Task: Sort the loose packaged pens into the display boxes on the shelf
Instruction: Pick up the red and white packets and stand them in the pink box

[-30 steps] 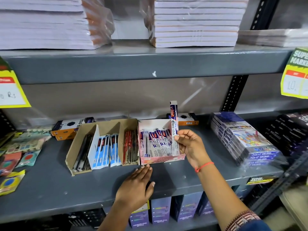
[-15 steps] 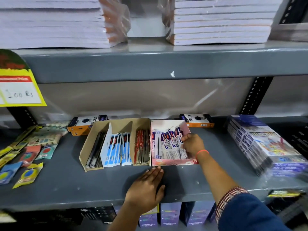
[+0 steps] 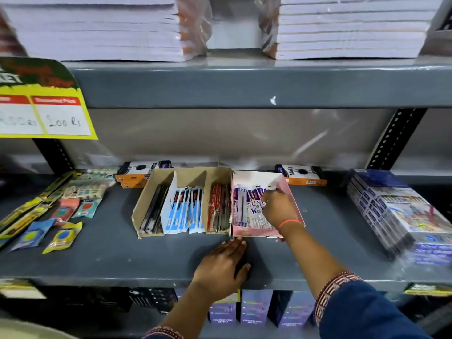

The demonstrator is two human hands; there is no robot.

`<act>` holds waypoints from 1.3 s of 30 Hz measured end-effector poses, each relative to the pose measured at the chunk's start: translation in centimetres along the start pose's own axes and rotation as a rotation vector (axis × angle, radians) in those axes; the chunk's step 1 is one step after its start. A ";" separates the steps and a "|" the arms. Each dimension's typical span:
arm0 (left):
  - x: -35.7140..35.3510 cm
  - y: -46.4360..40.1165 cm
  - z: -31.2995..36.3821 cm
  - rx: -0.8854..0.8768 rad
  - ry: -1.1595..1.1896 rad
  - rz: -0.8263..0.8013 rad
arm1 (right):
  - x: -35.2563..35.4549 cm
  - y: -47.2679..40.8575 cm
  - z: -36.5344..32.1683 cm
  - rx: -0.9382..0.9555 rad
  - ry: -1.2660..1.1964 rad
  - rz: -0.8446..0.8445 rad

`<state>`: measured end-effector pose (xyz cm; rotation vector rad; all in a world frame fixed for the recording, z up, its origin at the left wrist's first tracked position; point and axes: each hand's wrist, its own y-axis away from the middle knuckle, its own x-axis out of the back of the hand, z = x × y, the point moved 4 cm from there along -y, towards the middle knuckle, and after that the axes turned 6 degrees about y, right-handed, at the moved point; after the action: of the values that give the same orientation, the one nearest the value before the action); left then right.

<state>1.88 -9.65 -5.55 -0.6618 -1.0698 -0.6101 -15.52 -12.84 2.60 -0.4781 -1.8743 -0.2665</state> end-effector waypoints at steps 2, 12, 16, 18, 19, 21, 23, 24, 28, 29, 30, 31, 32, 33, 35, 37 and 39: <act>0.0 0.5 -0.8 0.029 -0.010 0.002 | -0.6 0.1 -1.6 0.030 -0.078 -0.083; 1.6 2.7 -5.1 0.171 -0.046 0.063 | -4.3 0.8 -4.7 0.086 0.031 -0.283; 1.8 2.8 -5.2 0.153 -0.059 0.097 | -4.2 0.7 -4.8 0.064 0.054 -0.305; 1.7 2.8 -5.2 0.146 -0.062 0.101 | -4.2 0.6 -4.8 0.048 0.077 -0.313; 1.7 2.8 -5.2 0.146 -0.060 0.102 | -4.2 0.6 -4.8 0.039 0.086 -0.312; 1.6 2.8 -5.4 0.153 -0.054 0.100 | -4.1 0.4 -4.8 0.029 0.096 -0.308; 1.5 2.8 -5.4 0.158 -0.054 0.096 | -4.1 0.3 -4.9 0.023 0.096 -0.305; 1.5 2.8 -5.4 0.159 -0.053 0.096 | -4.2 0.2 -5.0 0.019 0.091 -0.301; 1.6 2.8 -5.3 0.155 -0.052 0.097 | -4.2 0.1 -5.1 -0.022 0.060 -0.258; 1.6 2.8 -5.3 0.151 -0.057 0.096 | -4.2 0.1 -5.0 -0.038 0.056 -0.246; 1.6 2.8 -5.3 0.147 -0.062 0.099 | -4.0 0.0 -5.0 -0.055 0.056 -0.230; 1.6 2.8 -5.2 0.143 -0.065 0.102 | -3.8 0.0 -4.8 -0.075 0.056 -0.209; 1.6 2.9 -5.2 0.140 -0.066 0.105 | -3.5 -0.1 -4.7 -0.089 0.060 -0.181; 1.7 2.9 -5.2 0.138 -0.067 0.107 | -3.2 -0.2 -4.5 -0.096 0.073 -0.151; 1.7 2.9 -5.2 0.133 -0.069 0.108 | -2.5 -0.2 -4.2 -0.098 0.099 -0.094; 1.7 3.0 -5.2 0.131 -0.071 0.107 | -2.1 -0.4 -3.8 -0.104 0.069 -0.065; 1.7 3.0 -5.2 0.133 -0.071 0.102 | -2.1 -0.7 -3.5 -0.121 0.009 -0.083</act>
<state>7.67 -11.78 -6.27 -0.6210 -1.1251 -0.4264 -12.28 -15.24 1.91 -0.4811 -1.8785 -0.4388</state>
